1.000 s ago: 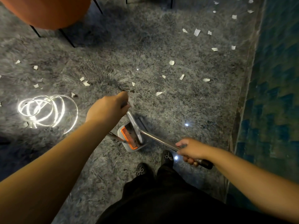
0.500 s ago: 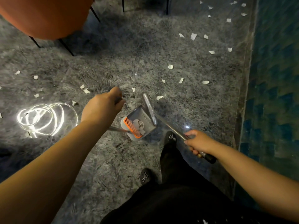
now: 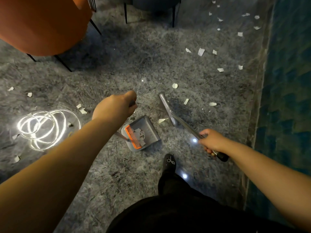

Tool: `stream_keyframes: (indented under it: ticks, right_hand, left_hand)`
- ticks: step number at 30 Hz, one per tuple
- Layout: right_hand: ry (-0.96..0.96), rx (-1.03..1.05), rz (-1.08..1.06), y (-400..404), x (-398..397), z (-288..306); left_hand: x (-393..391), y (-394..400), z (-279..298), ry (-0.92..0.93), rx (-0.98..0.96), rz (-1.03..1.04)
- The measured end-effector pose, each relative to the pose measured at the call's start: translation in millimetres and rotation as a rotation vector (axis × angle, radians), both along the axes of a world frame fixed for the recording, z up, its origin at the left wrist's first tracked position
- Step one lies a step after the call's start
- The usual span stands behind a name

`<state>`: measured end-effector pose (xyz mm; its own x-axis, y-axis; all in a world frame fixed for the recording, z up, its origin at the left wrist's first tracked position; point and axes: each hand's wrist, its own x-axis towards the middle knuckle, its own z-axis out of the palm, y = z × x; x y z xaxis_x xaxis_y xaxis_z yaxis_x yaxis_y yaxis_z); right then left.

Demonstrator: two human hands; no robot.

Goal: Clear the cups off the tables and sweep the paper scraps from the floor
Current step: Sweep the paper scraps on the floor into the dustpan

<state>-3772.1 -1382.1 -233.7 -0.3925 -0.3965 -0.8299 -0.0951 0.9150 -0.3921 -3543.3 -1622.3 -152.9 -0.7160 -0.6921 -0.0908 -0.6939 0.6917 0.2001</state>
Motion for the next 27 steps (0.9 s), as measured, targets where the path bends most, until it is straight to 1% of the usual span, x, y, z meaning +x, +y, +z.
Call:
stream_keyframes:
  ticks: [6,13,19,23,27]
  right_hand:
    - [0.013,0.071,0.125,-38,-40,-16]
    - [-0.029,0.095,0.252,-60,-35,-21]
    - [-0.219,0.071,0.148,-66,-34,-9]
    - [-0.234,0.052,0.154,-61,-25,-3]
    - [-0.201,0.03,0.115,-64,-15,0]
  left_hand:
    - [-37,-30,0,-0.028,0.036,0.035]
    - [-48,-42,0,-0.043,0.014,0.044]
    - [-52,-52,-2,-0.041,0.042,0.052]
    - [-42,-60,-3,-0.025,0.049,0.06]
    - [-29,-72,-2,-0.03,0.067,0.053]
